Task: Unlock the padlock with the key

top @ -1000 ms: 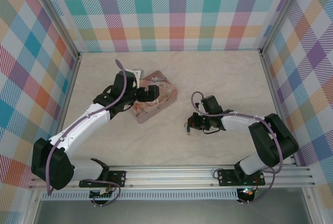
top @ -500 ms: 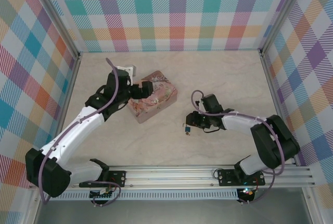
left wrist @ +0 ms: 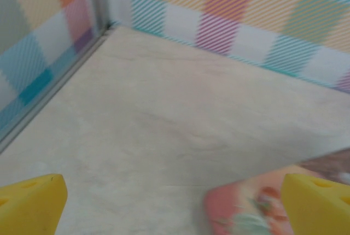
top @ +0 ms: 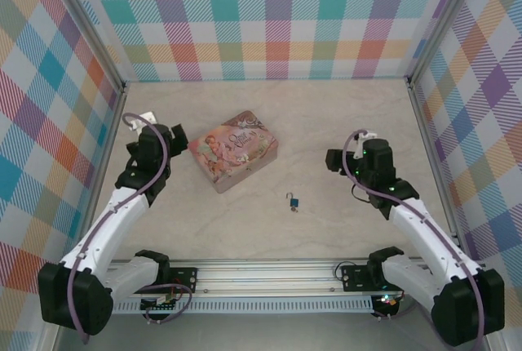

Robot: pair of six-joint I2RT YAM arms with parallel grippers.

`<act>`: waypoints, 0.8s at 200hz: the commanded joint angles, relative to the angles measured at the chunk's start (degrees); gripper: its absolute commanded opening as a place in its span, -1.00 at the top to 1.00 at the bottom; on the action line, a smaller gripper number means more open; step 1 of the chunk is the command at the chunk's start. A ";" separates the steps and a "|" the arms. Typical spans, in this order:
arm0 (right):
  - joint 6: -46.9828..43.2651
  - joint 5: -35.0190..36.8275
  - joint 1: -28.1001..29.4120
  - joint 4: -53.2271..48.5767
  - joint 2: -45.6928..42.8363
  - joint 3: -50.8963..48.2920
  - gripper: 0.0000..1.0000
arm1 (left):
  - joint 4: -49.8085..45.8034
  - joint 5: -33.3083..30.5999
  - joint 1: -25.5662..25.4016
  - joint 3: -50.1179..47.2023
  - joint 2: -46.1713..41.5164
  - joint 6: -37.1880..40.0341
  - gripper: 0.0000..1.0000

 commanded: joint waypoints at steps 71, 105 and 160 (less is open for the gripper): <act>-10.07 -0.30 -14.99 29.93 8.25 -16.33 -0.99 | 17.29 1.37 3.57 -15.26 0.43 8.09 -1.00; -11.61 -4.14 -15.55 43.00 15.52 -16.92 -0.99 | 20.46 3.69 3.59 -17.63 1.35 8.66 -1.00; -13.82 -8.93 -16.69 64.92 29.72 -18.03 -0.99 | 26.33 8.06 3.55 -20.45 2.86 10.62 -1.00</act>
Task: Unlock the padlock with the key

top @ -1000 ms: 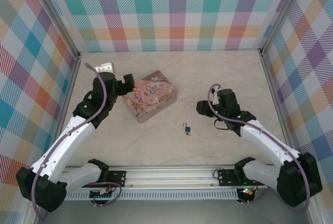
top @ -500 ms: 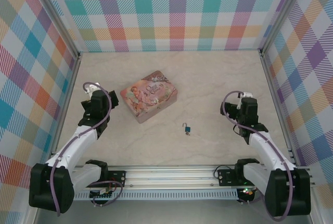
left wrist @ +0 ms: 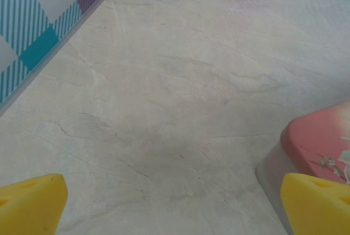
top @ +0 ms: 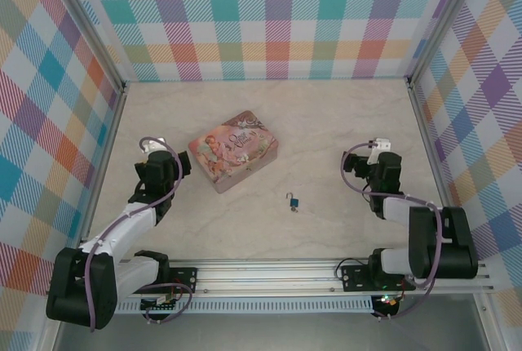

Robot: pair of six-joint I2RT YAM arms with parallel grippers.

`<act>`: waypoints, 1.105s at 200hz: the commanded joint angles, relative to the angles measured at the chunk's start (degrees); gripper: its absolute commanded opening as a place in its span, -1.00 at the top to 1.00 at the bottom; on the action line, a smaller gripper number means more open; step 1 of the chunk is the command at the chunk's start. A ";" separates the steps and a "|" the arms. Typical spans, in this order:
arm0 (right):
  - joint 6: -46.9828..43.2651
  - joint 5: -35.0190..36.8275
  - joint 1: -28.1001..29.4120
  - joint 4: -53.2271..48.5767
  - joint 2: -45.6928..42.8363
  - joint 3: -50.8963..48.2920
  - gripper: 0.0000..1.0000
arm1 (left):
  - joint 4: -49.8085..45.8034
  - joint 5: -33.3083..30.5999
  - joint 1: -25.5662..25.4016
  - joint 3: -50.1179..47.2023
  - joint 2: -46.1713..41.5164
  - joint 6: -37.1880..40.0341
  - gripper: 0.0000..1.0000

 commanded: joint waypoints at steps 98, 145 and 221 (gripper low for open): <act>-2.48 -5.80 -1.18 8.83 9.94 4.17 -1.00 | 30.14 12.09 1.01 -4.64 14.37 9.71 -1.00; -2.60 -5.83 -1.21 8.88 9.93 4.14 -1.00 | 42.39 16.39 1.25 -7.46 22.67 11.29 -1.00; -2.51 -5.61 -1.07 8.82 9.92 4.17 -0.99 | 34.24 21.30 6.45 -0.49 28.32 6.73 -1.00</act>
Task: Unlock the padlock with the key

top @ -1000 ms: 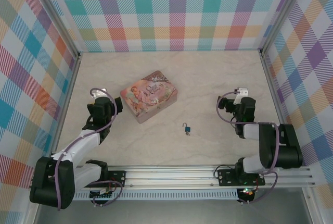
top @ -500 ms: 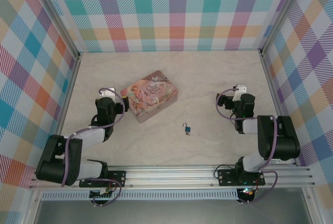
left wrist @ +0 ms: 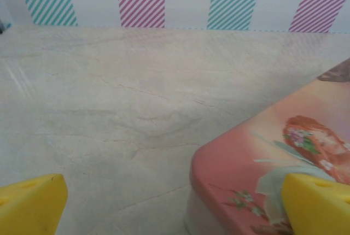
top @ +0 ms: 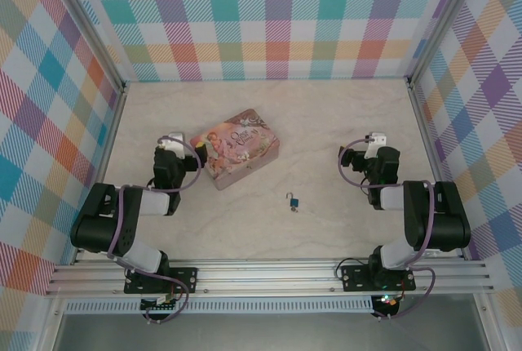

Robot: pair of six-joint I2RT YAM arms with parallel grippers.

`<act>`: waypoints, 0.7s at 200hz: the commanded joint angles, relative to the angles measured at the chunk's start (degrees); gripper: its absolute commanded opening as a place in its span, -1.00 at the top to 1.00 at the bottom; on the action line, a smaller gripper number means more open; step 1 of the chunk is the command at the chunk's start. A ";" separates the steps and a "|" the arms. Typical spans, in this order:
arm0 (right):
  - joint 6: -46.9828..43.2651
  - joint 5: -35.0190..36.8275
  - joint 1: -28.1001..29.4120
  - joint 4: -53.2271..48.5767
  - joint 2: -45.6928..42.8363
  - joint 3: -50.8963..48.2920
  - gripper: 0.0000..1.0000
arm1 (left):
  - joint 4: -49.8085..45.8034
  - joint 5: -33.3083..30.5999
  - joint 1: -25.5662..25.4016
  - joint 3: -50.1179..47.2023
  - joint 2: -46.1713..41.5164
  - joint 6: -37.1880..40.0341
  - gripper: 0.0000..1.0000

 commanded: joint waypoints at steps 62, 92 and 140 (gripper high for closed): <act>-1.32 -1.01 -0.08 0.40 -0.16 0.79 -0.99 | -7.25 2.29 2.81 1.16 1.27 -0.94 -1.00; -1.97 0.20 0.70 -0.49 -0.03 1.31 -0.99 | -7.23 2.35 2.83 1.15 1.25 -0.96 -1.00; -2.65 1.80 1.65 -0.96 0.06 1.58 -0.99 | -7.25 2.33 2.83 1.21 1.32 -0.96 -1.00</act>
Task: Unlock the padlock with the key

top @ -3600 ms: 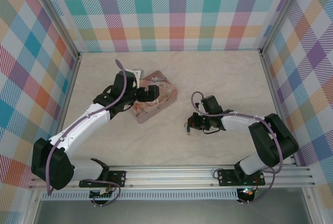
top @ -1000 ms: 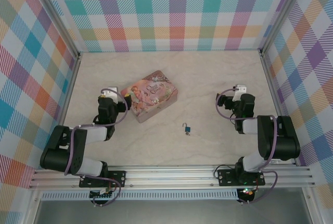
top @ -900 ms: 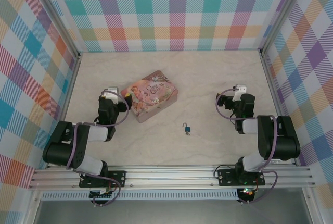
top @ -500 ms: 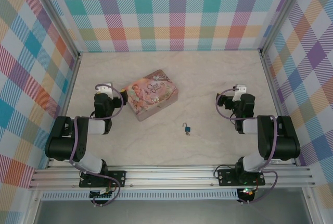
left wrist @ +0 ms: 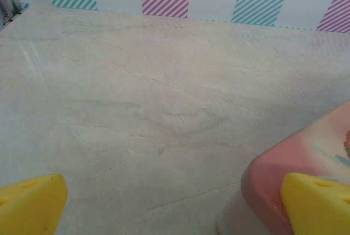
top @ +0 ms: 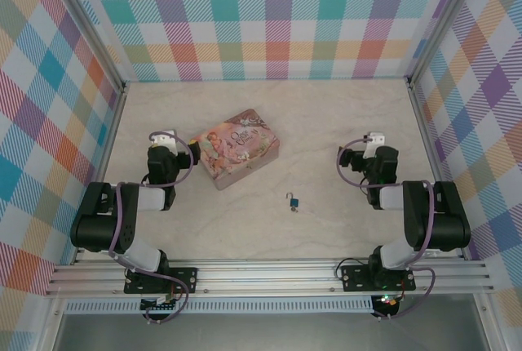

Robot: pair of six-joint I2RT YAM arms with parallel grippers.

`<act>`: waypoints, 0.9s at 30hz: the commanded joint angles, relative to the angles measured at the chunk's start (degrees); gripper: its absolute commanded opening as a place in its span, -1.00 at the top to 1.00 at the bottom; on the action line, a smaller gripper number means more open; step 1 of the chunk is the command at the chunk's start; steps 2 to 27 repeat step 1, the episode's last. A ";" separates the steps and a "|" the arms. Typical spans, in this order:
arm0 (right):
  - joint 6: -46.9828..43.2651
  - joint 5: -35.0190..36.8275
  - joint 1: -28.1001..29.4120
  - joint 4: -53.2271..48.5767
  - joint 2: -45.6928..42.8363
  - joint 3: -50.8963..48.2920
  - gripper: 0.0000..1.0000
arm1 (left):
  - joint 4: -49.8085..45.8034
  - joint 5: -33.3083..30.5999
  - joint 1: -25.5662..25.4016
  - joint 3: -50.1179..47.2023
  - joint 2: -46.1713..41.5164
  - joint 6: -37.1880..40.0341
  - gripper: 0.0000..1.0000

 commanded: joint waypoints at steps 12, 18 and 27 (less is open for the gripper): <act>-1.34 0.64 0.42 -0.09 0.06 1.16 -0.99 | -4.61 1.12 0.32 0.06 0.96 0.64 -1.00; -1.34 0.64 0.42 -0.09 0.06 1.16 -0.99 | -4.61 1.12 0.32 0.06 0.96 0.64 -1.00; -1.34 0.64 0.42 -0.09 0.06 1.16 -0.99 | -4.61 1.12 0.32 0.06 0.96 0.64 -1.00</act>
